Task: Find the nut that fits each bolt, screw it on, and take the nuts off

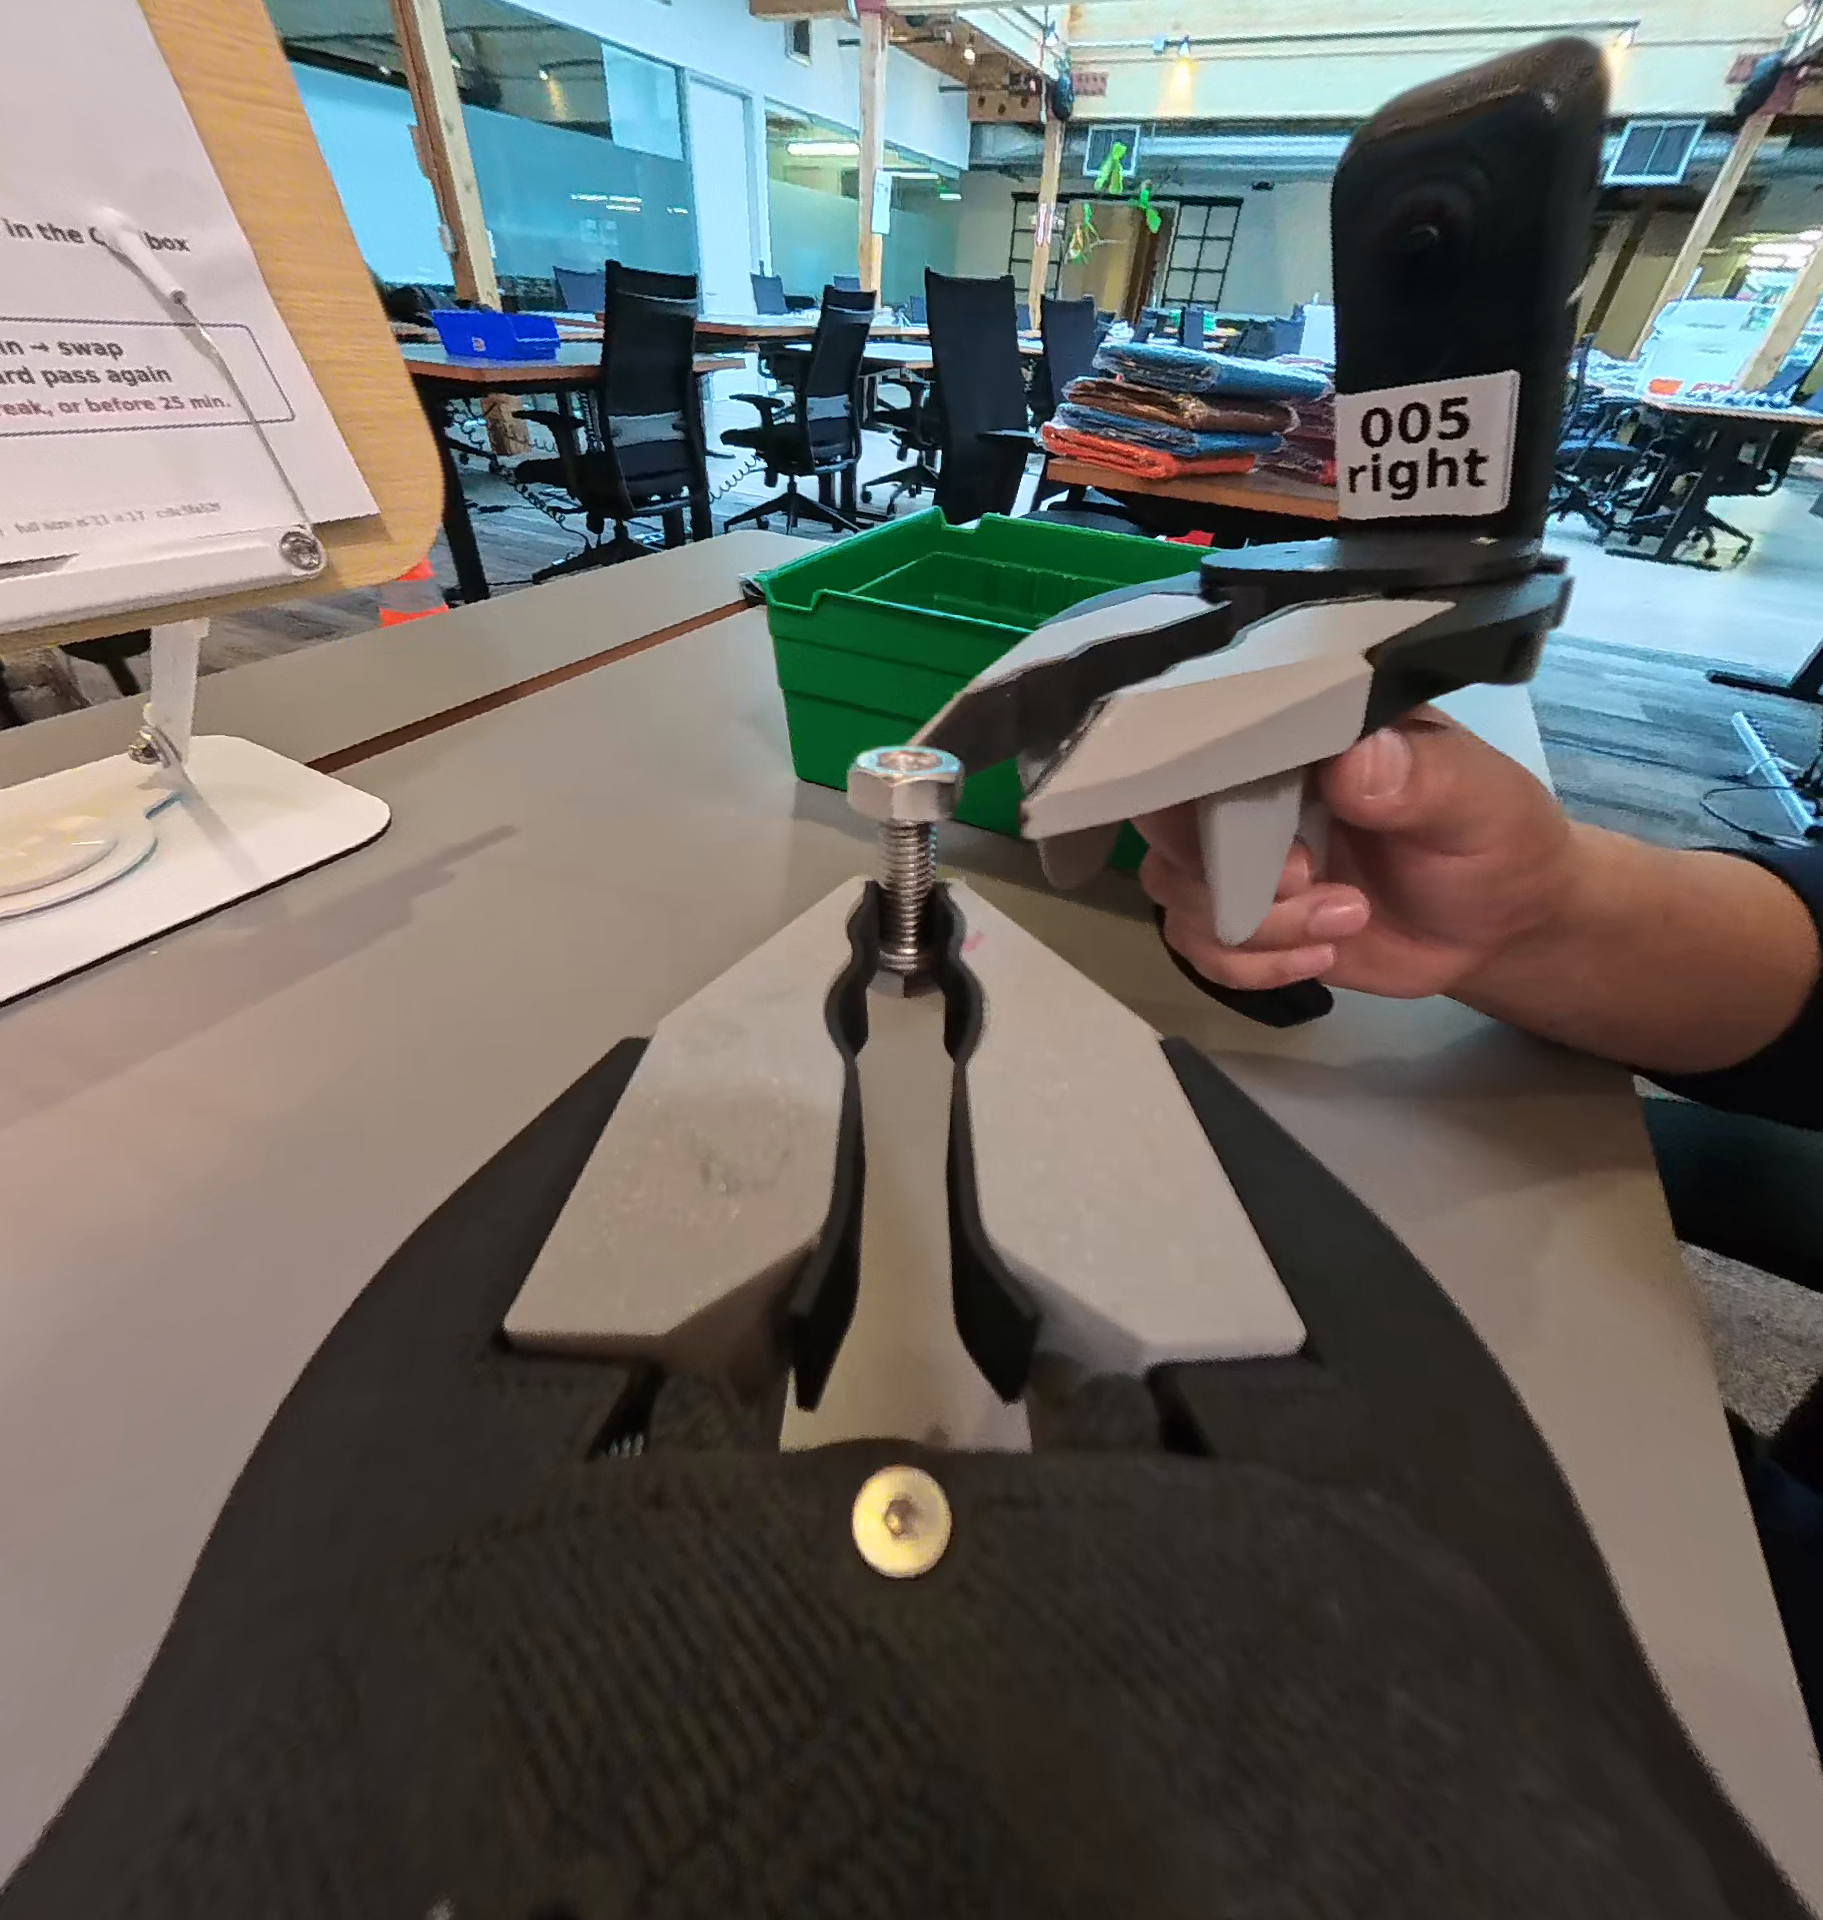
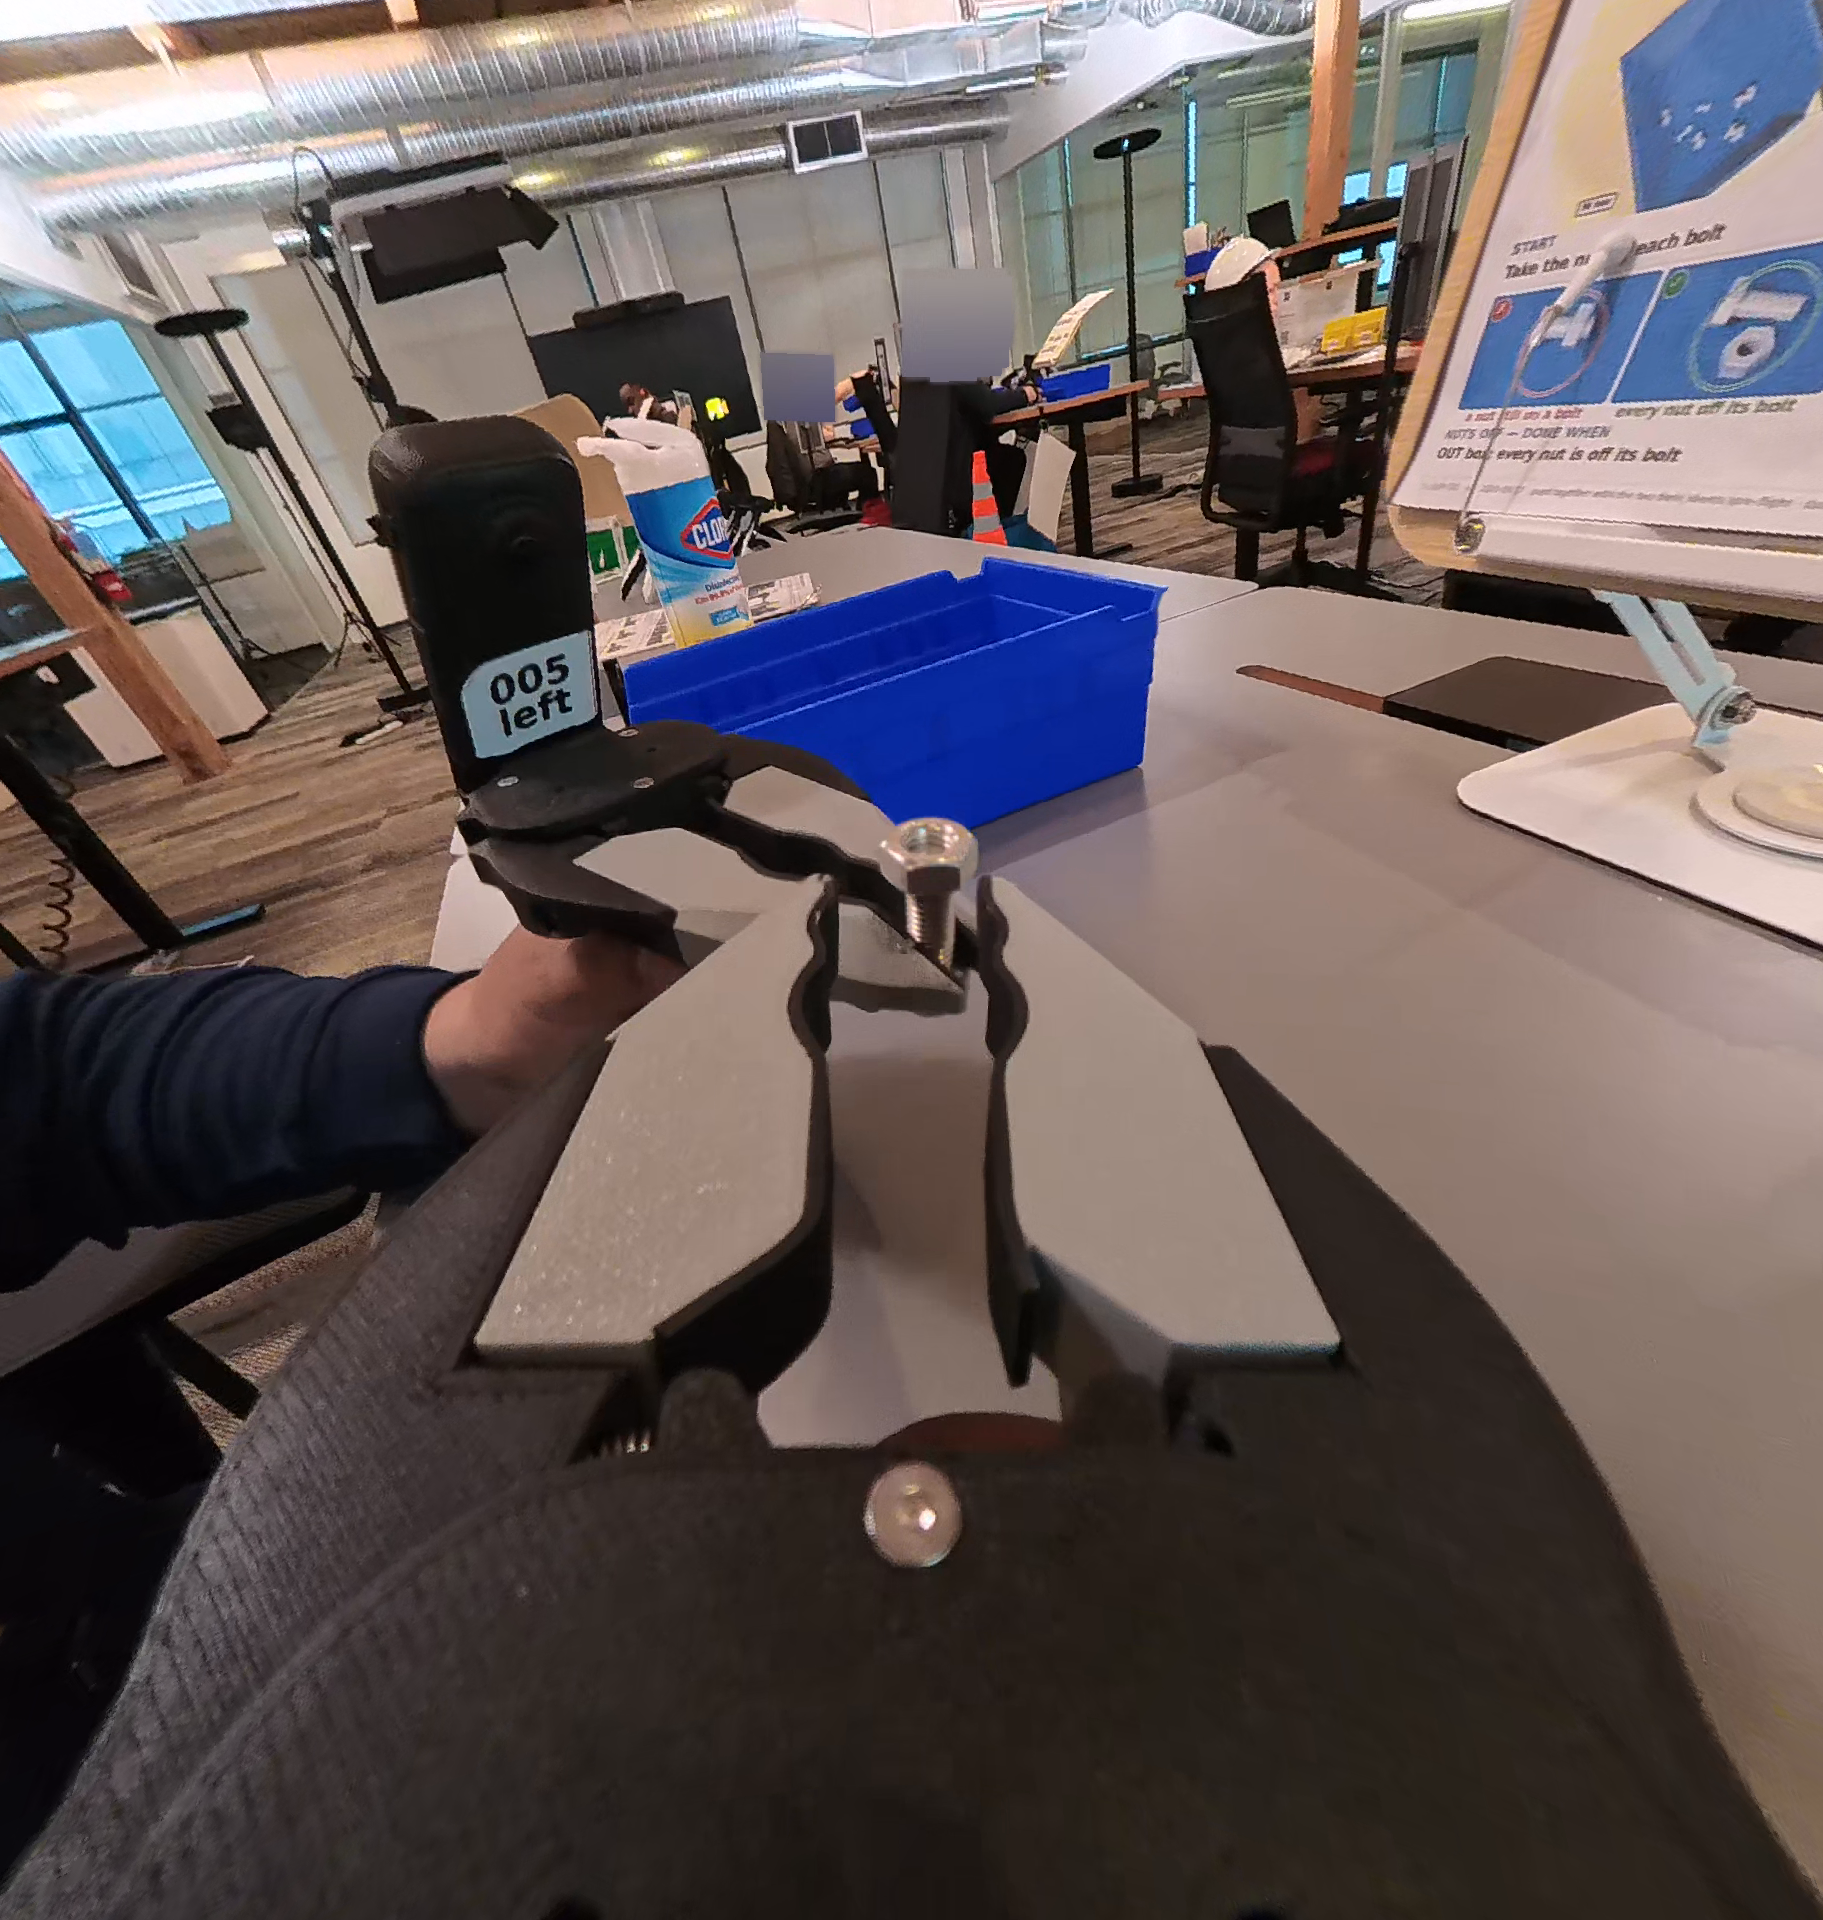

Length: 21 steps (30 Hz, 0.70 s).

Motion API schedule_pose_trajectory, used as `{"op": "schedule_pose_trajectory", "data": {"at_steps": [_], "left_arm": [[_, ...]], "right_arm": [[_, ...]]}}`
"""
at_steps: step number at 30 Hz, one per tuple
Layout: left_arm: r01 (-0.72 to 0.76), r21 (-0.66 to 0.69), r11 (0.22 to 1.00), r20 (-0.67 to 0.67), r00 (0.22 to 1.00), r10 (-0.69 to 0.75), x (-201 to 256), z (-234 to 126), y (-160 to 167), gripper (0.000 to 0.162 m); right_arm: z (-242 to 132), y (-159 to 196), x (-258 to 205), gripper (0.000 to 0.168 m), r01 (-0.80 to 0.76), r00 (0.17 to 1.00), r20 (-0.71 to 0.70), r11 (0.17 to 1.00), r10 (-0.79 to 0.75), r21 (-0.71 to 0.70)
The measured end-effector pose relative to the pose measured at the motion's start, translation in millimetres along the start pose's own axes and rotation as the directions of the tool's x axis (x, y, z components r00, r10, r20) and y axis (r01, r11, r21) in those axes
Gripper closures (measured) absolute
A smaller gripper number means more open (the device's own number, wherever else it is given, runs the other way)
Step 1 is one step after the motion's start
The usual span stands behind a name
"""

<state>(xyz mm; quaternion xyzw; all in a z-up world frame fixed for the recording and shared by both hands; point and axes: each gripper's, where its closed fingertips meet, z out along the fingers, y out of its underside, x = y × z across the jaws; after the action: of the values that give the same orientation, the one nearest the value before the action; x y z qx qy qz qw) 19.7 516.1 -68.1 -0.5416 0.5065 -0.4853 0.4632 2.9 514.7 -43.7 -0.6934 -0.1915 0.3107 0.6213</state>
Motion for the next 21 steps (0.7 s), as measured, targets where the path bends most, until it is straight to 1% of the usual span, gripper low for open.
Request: {"op": "schedule_pose_trajectory", "data": {"at_steps": [9,11,18,21], "left_arm": [[-0.023,-0.024,0.999,-0.037,0.999,0.022,12,8,5,0.155],[-0.022,-0.023,0.999,-0.046,0.999,0.021,14,8,4,0.155],[0.005,-0.022,1.000,-0.075,0.997,-0.006,16,8,5,0.155],[-0.014,-0.018,1.000,-0.061,0.998,0.013,15,7,4,0.155]], "right_arm": [[6,4,0,0.148,0.004,1.000,-0.009,1.000,-0.004,-0.013],[6,5,0,0.153,0.010,1.000,-0.017,1.000,-0.010,-0.016],[5,6,0,0.153,-0.002,1.000,-0.003,1.000,0.002,-0.021],[4,5,0,0.154,0.007,1.000,-0.003,1.000,-0.007,-0.021]]}}
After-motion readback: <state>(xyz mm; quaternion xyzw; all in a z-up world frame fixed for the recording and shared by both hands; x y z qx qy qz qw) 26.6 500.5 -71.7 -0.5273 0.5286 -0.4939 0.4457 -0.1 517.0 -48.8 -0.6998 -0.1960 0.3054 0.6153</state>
